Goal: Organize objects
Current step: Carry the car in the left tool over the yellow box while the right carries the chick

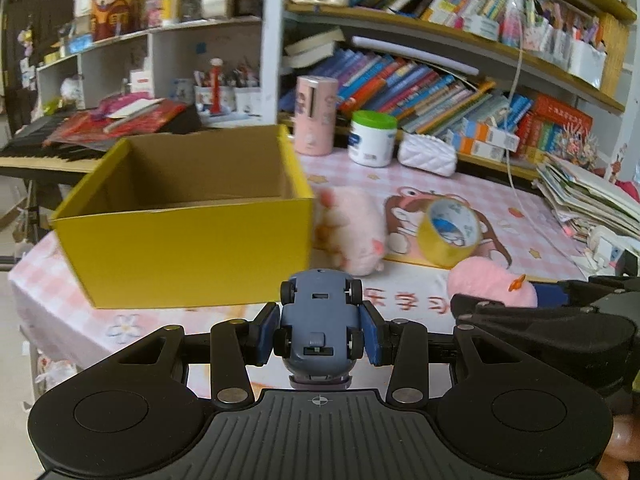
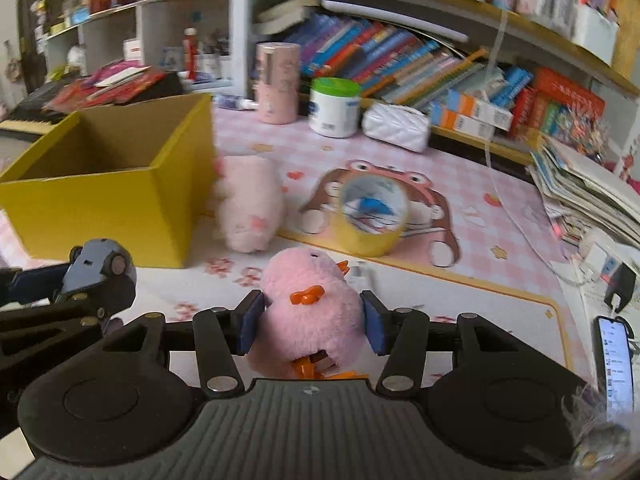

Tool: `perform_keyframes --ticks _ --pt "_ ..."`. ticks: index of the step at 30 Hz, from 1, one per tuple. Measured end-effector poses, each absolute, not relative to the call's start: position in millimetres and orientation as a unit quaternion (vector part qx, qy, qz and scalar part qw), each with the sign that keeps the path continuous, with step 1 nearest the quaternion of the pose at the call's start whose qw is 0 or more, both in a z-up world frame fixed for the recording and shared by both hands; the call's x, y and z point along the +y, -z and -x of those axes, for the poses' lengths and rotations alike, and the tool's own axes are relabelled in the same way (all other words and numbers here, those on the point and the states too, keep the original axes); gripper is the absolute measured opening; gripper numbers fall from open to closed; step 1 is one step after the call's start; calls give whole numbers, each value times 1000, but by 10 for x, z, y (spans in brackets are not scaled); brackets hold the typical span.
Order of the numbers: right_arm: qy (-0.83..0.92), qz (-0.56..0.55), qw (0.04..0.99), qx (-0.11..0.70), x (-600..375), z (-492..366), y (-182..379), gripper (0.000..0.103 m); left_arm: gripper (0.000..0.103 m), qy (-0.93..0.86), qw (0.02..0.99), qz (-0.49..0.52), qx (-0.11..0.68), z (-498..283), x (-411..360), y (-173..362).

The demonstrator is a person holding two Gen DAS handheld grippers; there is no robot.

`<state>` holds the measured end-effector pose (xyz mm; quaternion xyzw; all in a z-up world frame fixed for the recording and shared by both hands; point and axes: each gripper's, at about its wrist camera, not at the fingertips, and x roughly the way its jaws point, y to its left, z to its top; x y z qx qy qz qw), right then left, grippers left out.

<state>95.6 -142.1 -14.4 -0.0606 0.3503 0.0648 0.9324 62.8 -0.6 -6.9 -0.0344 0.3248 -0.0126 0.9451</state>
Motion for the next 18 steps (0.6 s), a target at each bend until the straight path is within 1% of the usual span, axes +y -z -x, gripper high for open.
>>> perform_keyframes --ticks 18 --pt "-111 61 925 358 -327 -392 218 50 41 -22 948 36 316 -2 983 40"
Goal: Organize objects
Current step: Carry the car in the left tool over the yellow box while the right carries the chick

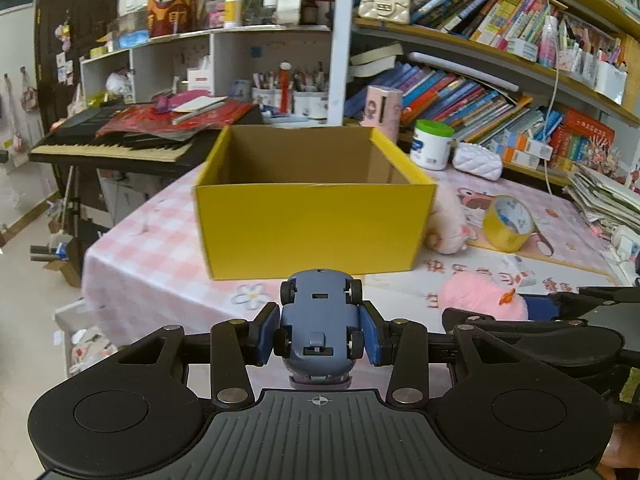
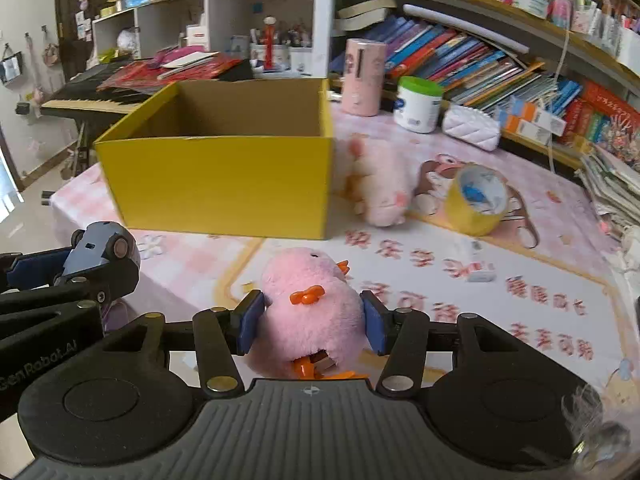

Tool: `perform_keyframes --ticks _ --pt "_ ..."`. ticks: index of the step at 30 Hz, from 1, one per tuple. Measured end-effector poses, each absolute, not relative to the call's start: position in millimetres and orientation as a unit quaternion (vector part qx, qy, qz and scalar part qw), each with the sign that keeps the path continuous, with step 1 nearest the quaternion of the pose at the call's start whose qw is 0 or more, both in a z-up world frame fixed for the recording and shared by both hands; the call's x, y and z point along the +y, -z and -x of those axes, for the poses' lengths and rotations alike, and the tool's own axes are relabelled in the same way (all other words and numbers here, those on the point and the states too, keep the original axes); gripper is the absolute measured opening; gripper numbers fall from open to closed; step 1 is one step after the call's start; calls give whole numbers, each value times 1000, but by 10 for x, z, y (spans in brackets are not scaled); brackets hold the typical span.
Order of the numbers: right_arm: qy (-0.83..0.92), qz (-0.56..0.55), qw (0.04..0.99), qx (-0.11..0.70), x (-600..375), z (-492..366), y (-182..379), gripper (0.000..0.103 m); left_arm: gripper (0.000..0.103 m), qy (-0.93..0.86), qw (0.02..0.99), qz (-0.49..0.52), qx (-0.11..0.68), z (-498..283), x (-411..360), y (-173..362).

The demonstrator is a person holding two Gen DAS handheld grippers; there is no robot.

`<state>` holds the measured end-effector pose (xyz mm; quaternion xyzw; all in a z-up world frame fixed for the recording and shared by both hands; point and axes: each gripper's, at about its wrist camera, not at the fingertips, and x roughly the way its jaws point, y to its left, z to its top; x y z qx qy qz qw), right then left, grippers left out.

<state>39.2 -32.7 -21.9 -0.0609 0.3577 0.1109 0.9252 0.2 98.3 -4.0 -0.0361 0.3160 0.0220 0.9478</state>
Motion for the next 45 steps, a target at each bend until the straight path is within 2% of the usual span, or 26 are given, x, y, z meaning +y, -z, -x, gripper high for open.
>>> perform_keyframes --ticks 9,21,31,45 --pt "-130 49 935 327 -62 -285 55 50 41 -28 959 41 280 86 1247 -158" --pt "-136 34 951 274 59 -822 -370 50 41 -34 975 32 216 -388 1349 -505" --pt "-162 46 950 263 213 -1593 -403 50 41 -66 972 29 224 -1100 1429 -471" --pt "-210 109 922 308 445 -2531 9 50 41 -107 954 15 281 -1833 1467 -154"
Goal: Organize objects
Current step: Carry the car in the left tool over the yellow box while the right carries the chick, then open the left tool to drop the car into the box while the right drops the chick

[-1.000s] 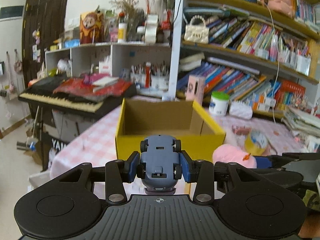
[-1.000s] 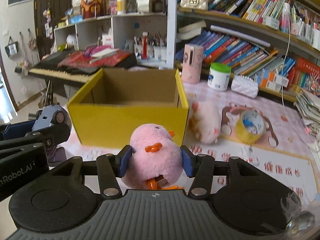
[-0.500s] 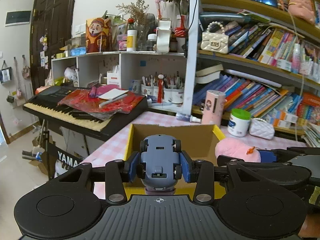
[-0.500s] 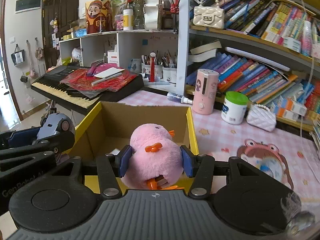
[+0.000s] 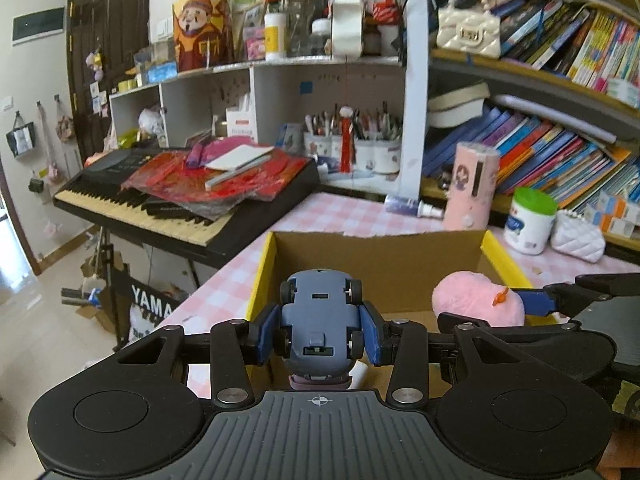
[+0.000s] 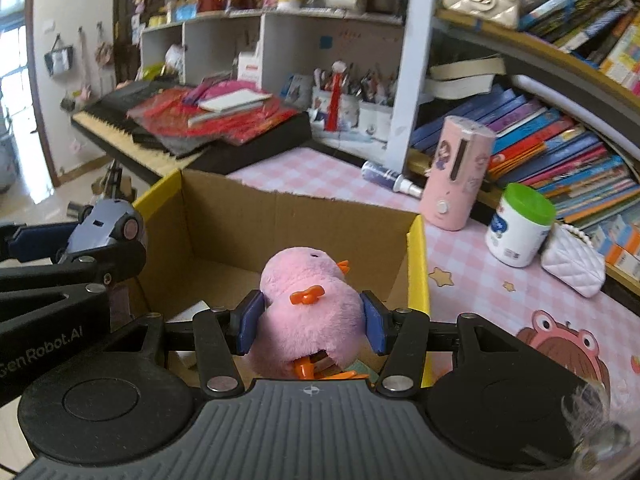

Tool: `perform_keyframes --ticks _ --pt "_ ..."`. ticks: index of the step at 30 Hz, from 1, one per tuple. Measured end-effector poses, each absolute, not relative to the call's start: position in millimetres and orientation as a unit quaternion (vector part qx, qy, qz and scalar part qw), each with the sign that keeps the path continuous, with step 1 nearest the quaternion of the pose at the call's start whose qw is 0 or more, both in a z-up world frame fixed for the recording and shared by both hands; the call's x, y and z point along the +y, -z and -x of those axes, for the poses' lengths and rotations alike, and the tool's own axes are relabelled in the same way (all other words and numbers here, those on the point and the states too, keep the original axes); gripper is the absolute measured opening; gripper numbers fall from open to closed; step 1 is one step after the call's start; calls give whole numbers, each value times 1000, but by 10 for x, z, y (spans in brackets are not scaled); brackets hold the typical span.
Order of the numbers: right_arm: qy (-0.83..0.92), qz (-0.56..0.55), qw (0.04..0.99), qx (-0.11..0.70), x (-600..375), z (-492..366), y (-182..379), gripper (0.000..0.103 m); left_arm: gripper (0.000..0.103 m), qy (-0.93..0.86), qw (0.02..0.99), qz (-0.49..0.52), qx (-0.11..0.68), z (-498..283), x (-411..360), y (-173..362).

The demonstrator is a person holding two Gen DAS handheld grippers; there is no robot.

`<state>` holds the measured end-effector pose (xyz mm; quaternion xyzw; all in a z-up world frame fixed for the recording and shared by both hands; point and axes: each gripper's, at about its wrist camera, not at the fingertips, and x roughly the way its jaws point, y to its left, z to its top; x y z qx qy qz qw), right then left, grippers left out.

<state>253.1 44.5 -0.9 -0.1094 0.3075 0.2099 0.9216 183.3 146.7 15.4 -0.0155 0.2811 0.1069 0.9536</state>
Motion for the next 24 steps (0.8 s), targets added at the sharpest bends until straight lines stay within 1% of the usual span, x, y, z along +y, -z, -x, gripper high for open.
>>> perform_keyframes --ticks 9,18,24 --pt "-235 149 892 357 550 -2780 242 50 41 -120 940 16 319 -2046 1496 59" --pt "-274 210 864 366 665 -2764 278 50 41 -125 930 36 343 -2068 1540 176" --pt "-283 251 847 374 757 -2731 326 50 41 -125 930 19 344 -2077 1514 192"
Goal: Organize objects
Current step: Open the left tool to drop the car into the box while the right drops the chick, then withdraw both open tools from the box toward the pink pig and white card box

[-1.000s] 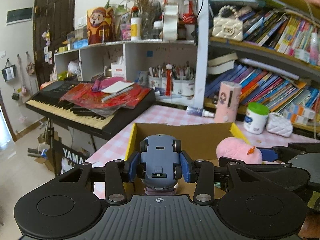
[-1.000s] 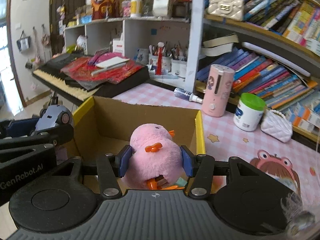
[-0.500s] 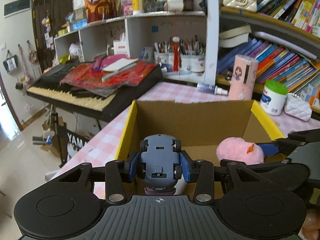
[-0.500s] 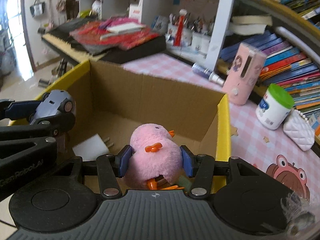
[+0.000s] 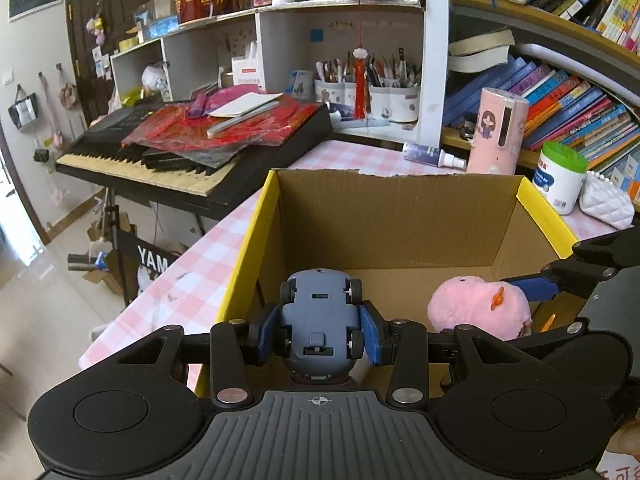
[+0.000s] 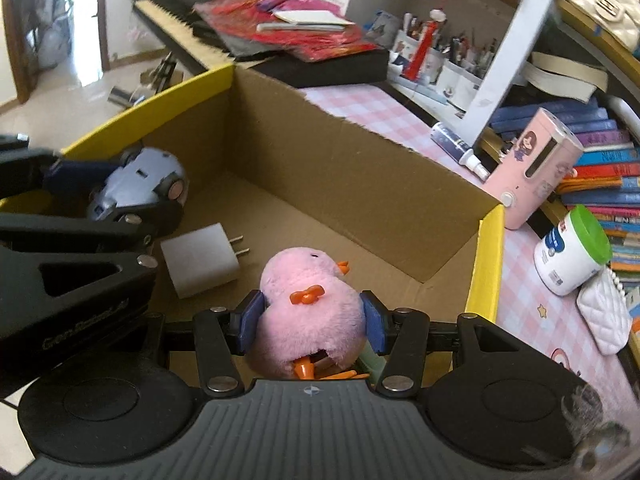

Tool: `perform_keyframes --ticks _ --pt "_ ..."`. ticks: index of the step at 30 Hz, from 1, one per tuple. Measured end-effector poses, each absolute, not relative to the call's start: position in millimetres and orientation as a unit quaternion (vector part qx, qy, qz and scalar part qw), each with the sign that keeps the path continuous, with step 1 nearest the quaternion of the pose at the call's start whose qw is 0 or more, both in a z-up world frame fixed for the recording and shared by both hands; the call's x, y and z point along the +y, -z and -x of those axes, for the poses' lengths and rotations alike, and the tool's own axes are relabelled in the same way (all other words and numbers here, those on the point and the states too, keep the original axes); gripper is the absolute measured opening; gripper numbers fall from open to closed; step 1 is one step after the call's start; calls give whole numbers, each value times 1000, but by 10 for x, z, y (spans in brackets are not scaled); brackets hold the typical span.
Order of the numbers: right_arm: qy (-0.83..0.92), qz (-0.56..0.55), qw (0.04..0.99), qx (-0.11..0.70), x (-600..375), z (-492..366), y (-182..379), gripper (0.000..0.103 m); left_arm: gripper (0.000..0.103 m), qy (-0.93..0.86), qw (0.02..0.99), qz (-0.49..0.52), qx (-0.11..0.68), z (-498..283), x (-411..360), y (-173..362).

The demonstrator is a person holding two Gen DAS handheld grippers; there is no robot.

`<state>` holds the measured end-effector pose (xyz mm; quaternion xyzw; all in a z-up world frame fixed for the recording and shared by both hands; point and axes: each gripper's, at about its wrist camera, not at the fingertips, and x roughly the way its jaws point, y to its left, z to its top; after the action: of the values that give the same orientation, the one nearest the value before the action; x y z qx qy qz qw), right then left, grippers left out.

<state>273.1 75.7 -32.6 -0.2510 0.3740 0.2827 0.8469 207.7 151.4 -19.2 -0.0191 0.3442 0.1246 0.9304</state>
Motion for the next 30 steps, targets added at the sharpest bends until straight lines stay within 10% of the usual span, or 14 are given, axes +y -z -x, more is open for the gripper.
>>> perform_keyframes --ticks 8,20,30 --pt "-278 255 855 357 753 -2649 309 56 45 -113 935 32 334 -2010 1496 133" --pt "-235 183 913 280 497 -2211 -72 69 87 -131 959 40 247 -1527 1418 -195" --pt "-193 131 937 261 290 -1601 -142 82 96 -129 964 43 230 -972 1415 -232"
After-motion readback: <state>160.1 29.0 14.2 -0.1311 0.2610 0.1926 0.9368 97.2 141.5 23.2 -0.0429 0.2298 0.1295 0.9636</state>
